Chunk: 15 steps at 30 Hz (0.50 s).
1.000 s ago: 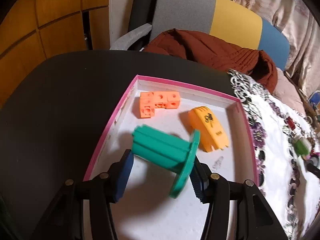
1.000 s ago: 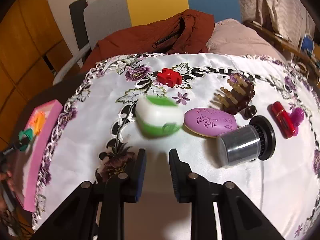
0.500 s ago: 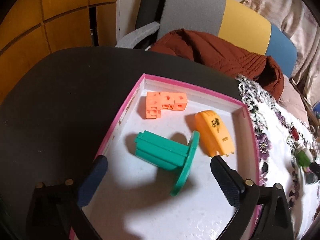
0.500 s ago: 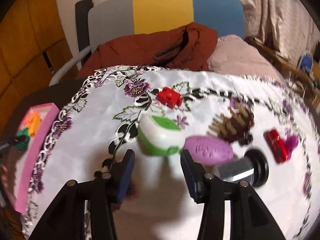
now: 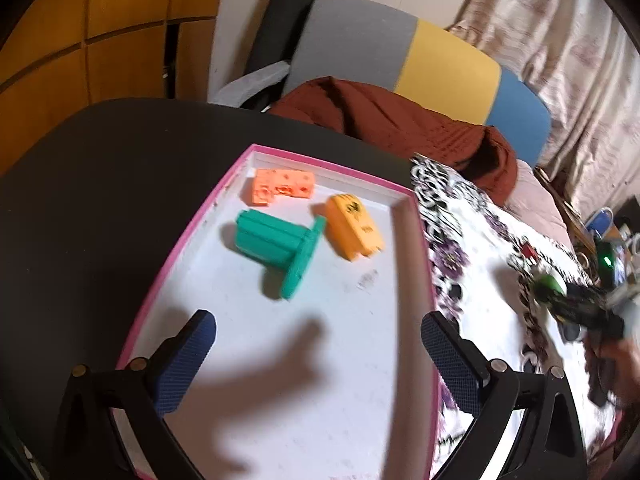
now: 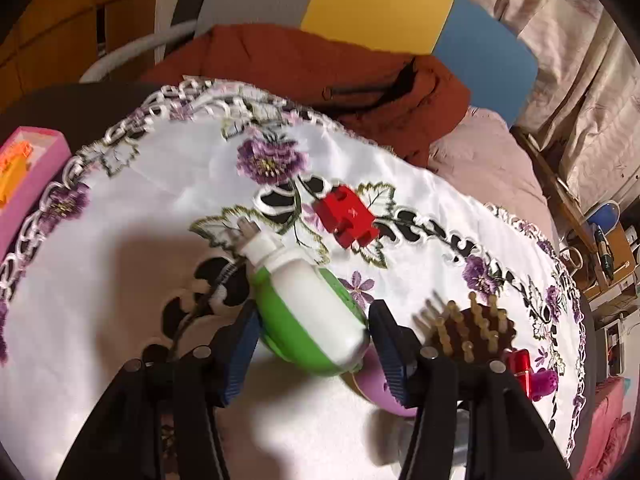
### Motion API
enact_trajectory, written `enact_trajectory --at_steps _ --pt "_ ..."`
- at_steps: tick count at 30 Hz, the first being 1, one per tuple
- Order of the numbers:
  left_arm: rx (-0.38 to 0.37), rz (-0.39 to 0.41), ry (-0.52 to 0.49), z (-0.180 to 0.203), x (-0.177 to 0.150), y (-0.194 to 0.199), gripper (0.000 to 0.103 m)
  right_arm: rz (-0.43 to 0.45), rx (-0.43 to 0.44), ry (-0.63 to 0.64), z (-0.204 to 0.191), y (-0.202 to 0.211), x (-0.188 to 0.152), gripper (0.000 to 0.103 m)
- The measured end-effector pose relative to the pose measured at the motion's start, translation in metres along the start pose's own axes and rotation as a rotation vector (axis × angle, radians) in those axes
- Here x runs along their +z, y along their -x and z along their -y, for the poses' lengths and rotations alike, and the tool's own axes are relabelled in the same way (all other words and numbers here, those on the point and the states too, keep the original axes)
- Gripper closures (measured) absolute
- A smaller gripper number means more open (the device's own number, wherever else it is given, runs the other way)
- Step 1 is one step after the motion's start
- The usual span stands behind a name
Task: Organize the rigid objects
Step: 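Carry the green plug device into the pink tray and open the right tool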
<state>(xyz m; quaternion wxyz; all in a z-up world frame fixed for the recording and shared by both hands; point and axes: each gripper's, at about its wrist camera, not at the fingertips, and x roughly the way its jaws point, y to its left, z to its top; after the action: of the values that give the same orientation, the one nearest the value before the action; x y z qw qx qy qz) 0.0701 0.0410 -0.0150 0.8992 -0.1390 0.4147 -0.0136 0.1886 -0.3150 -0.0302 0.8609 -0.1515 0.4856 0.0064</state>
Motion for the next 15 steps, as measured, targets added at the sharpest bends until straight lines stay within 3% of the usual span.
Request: enact_trajectory --at_steps 9,15 --pt "-0.012 0.034 -0.040 0.010 -0.015 0.017 0.000 0.003 -0.007 0.011 0.002 -0.010 0.006 0.047" --pt "-0.026 0.028 -0.014 0.009 -0.020 0.019 0.000 0.015 0.091 -0.035 0.008 -0.009 0.005 0.049"
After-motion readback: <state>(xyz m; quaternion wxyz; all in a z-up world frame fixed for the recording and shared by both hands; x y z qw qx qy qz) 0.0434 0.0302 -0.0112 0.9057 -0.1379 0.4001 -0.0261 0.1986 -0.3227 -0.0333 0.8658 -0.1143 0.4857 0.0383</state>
